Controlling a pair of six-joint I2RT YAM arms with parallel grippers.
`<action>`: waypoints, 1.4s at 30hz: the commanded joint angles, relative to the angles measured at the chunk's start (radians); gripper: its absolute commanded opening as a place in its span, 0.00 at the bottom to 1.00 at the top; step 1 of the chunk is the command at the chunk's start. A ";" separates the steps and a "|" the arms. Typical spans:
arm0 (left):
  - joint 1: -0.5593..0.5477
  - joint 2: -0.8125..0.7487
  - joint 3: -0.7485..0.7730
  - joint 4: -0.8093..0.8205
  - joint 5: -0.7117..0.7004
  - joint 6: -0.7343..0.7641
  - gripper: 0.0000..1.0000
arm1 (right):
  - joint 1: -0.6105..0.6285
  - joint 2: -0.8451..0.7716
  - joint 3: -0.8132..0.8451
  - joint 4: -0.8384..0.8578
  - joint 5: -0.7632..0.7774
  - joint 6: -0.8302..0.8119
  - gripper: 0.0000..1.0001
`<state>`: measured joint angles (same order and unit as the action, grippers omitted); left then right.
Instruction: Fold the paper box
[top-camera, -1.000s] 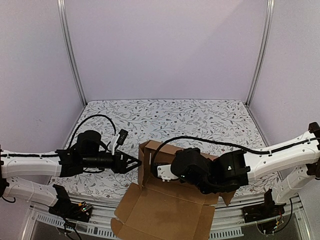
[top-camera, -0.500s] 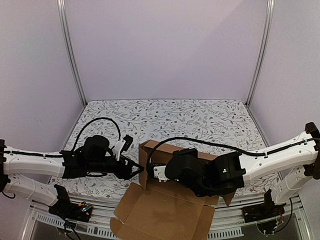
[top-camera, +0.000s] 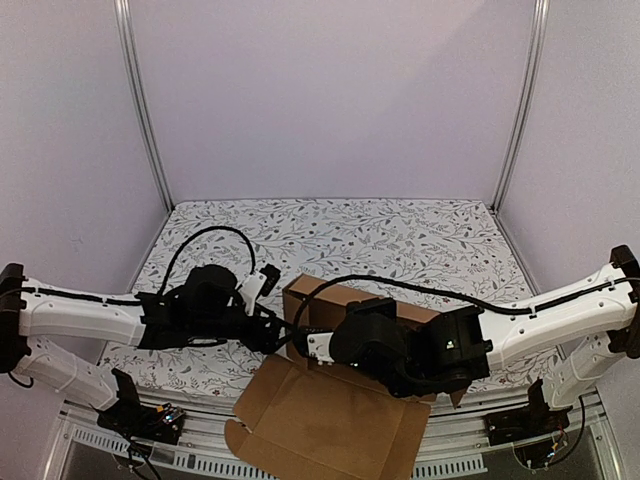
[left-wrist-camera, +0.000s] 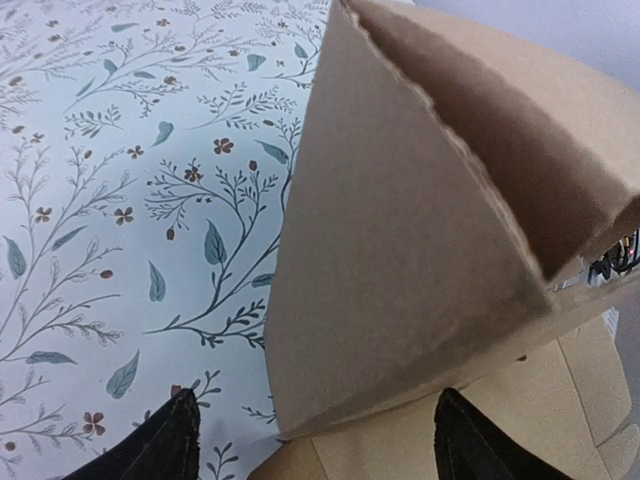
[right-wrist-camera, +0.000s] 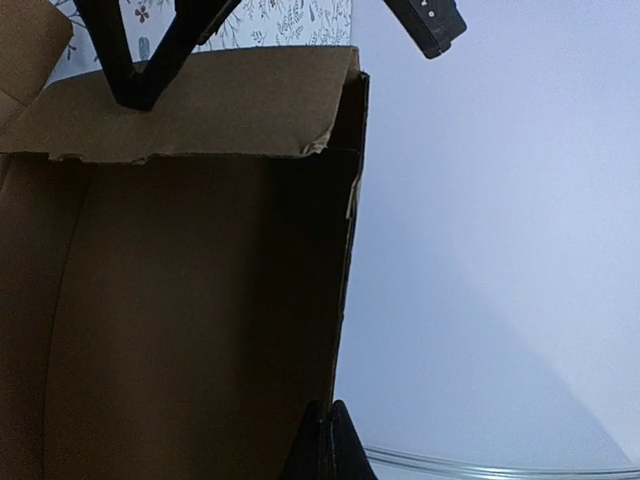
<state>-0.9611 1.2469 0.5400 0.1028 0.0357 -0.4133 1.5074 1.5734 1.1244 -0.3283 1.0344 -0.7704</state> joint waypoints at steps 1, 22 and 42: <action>-0.023 0.034 0.055 0.035 -0.022 0.036 0.79 | 0.020 -0.011 -0.006 0.017 -0.002 -0.003 0.00; -0.073 0.059 0.069 -0.016 -0.106 0.019 0.78 | 0.021 -0.034 -0.054 0.053 0.013 0.031 0.00; -0.183 0.114 0.036 0.129 -0.446 -0.047 0.74 | 0.021 -0.039 -0.031 0.067 -0.015 0.097 0.00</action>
<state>-1.1221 1.3403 0.5907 0.1757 -0.2798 -0.4305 1.5143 1.5513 1.0855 -0.2863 1.0462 -0.7074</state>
